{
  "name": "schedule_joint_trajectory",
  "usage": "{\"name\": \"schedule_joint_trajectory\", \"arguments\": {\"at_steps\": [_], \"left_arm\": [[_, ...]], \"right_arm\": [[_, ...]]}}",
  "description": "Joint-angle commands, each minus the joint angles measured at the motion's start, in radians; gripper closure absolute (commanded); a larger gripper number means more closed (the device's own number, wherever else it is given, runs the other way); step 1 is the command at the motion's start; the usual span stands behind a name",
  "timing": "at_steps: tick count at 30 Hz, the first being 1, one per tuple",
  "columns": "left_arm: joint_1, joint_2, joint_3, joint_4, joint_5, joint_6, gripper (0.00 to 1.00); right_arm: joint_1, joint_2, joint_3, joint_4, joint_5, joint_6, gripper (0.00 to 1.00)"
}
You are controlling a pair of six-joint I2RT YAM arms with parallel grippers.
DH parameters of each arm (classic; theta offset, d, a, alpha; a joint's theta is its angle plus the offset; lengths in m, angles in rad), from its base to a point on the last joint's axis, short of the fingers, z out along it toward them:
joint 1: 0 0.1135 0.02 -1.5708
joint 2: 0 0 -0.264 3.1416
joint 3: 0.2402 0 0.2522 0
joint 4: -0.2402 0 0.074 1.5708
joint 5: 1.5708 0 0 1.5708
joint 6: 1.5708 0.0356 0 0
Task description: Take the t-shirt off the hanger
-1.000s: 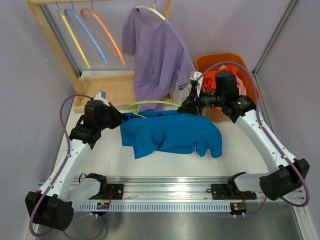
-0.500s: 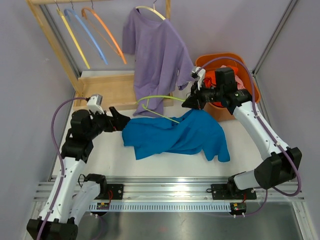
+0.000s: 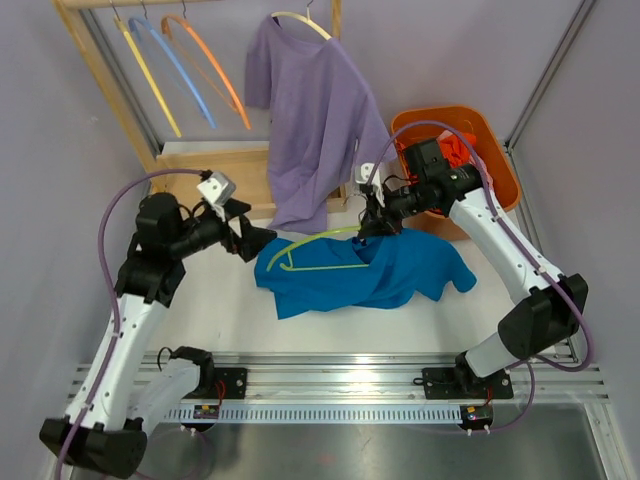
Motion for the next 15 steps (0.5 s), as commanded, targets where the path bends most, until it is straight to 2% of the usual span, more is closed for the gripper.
{"name": "schedule_joint_trajectory", "arguments": {"at_steps": [1, 5, 8, 15], "left_arm": [[-0.105, 0.113, 0.092, 0.049, 0.162, 0.148, 0.01], [-0.277, 0.25, 0.207, -0.091, 0.165, 0.233, 0.02], [-0.354, 0.291, 0.208, -0.063, 0.159, 0.225, 0.03], [-0.418, 0.317, 0.185, -0.017, 0.088, 0.205, 0.1]], "right_arm": [[0.053, -0.011, 0.079, -0.189, -0.078, -0.339, 1.0], [0.09, 0.02, 0.132, -0.232, -0.08, -0.392, 1.0], [0.098, 0.051, 0.185, -0.285, -0.098, -0.42, 1.0], [0.115, 0.063, 0.218, -0.303, -0.124, -0.428, 1.0]]}}
